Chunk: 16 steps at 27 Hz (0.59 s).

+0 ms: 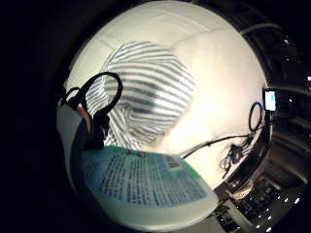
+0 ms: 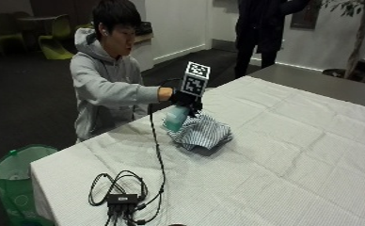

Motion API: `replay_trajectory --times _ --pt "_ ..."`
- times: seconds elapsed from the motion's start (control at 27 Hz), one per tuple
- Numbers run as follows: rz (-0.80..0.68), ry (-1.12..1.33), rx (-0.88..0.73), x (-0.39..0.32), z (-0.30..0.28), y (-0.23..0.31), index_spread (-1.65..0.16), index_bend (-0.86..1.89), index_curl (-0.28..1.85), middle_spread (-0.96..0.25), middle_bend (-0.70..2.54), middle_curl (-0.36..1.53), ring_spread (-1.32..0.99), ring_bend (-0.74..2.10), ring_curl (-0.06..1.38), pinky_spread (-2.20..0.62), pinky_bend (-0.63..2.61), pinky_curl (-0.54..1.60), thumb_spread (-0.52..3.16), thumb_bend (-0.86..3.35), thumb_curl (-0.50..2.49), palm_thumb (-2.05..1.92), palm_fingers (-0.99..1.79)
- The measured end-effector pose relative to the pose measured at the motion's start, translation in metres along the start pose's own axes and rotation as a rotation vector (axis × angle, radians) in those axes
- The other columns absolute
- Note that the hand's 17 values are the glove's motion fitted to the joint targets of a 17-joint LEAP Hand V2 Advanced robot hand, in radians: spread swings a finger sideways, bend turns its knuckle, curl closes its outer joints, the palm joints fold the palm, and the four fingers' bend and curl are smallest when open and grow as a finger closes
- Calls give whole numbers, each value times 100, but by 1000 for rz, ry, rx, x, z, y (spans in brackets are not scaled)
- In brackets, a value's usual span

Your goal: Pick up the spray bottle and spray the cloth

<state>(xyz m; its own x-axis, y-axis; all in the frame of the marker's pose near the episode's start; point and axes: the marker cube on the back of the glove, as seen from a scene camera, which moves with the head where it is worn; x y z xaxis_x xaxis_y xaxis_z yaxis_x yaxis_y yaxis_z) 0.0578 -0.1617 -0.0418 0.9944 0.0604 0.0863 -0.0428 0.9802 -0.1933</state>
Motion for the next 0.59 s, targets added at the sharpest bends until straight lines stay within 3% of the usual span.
replay_trajectory --times 0.22,0.59 --pt "-8 35 -30 -12 10 1 -18 54 56 -5 70 52 -15 62 47 -27 32 43 3 -3 70 94 139" --pt "-7 247 12 -27 -35 14 -18 54 56 -5 70 52 -15 62 47 -27 32 44 3 -3 71 94 139"
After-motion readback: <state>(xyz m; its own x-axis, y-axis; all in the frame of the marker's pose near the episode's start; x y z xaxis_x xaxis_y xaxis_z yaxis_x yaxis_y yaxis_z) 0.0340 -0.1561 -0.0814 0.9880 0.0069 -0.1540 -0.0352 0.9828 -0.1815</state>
